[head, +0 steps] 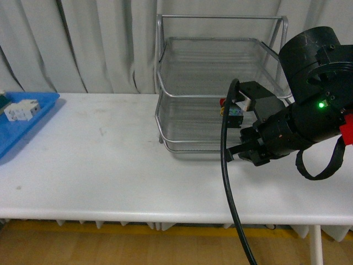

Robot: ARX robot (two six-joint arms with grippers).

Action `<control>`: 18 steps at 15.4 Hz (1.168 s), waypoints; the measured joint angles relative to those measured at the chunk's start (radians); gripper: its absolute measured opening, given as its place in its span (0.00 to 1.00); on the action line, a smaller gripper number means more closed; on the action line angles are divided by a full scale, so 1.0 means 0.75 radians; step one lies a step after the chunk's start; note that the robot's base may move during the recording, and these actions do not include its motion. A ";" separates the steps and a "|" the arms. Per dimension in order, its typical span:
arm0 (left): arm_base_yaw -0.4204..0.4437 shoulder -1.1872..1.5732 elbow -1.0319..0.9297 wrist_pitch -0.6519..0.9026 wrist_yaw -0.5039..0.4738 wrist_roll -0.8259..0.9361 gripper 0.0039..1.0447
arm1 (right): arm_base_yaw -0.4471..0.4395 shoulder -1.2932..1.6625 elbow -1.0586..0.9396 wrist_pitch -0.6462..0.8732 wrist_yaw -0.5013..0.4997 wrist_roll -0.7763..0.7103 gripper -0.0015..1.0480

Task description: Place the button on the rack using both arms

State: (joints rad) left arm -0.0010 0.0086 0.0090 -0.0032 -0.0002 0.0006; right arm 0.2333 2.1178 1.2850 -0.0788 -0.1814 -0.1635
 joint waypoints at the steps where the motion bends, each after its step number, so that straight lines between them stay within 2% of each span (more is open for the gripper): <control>1: 0.000 0.000 0.000 0.000 0.001 0.000 0.94 | -0.008 0.023 0.040 -0.003 0.009 -0.005 0.02; 6: 0.000 0.000 0.000 0.000 0.000 0.000 0.94 | -0.034 0.098 0.201 0.018 0.044 -0.009 0.02; 12: 0.000 0.000 0.000 0.000 0.000 0.000 0.94 | -0.058 0.120 0.199 0.064 0.076 0.017 0.02; 15: 0.000 0.000 0.000 0.000 0.000 0.000 0.94 | -0.056 -0.018 0.026 0.104 0.005 0.049 0.02; 18: 0.000 0.000 0.000 0.000 0.000 0.000 0.94 | -0.058 -0.326 -0.275 0.197 -0.125 0.056 0.02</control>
State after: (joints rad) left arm -0.0010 0.0086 0.0090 -0.0032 -0.0002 0.0006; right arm 0.1894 1.8736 1.0790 0.0692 -0.2752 -0.1211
